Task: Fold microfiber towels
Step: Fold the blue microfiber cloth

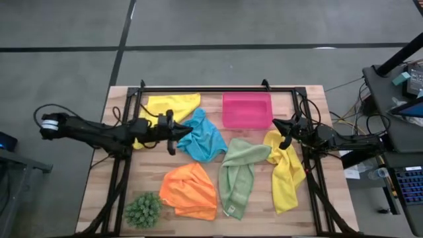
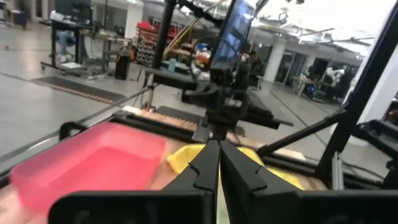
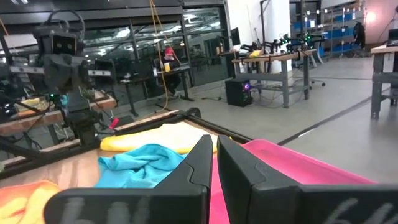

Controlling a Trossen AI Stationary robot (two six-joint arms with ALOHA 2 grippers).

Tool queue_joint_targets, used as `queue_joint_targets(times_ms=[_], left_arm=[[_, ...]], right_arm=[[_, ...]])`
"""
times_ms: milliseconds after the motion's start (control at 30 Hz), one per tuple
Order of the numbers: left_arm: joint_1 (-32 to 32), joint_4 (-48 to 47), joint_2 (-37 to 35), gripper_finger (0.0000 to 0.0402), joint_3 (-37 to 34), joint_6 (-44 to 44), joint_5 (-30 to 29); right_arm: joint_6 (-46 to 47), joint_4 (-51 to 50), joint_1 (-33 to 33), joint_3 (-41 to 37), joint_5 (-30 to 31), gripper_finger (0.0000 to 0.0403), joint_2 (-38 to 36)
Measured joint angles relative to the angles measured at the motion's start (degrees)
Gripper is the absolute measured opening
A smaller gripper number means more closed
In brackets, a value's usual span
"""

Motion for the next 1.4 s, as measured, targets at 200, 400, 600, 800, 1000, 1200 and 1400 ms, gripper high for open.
queue_joint_targets(times_ms=[200,400,600,800,1000,1200,1400], left_arm=[[0.1,0.0,5.1,0.0000,5.0,4.6,0.1],[-0.2,-4.7,7.4,0.0000,5.9,4.4,0.2],[-0.2,-27.3,7.7,0.0000,7.8,1.5,0.2],[-0.2,-44.1,7.8,0.0000,9.4,1.9,0.2],[-0.2,-54.7,7.9,0.0031,12.3,4.2,-0.2],[-0.2,-54.6,9.3,0.0123,12.4,9.2,-10.2],[-0.2,-54.0,13.0,0.0178,12.2,10.8,-12.3]], right_arm=[[-4.6,0.0,0.0,0.0,0.0,0.0018,0.0],[-13.2,2.6,0.0,0.0,0.0,0.0018,0.0],[-13.4,6.3,0.0,0.0,-0.1,0.0018,0.0],[-13.3,6.0,0.0,0.0,-0.1,0.0018,0.0],[-12.8,5.7,0.0,0.0,-0.1,0.0018,0.0],[-11.8,5.7,0.0,0.0,-0.1,0.0018,0.2],[-11.8,5.7,0.0,0.0,-0.1,0.0018,1.4]])
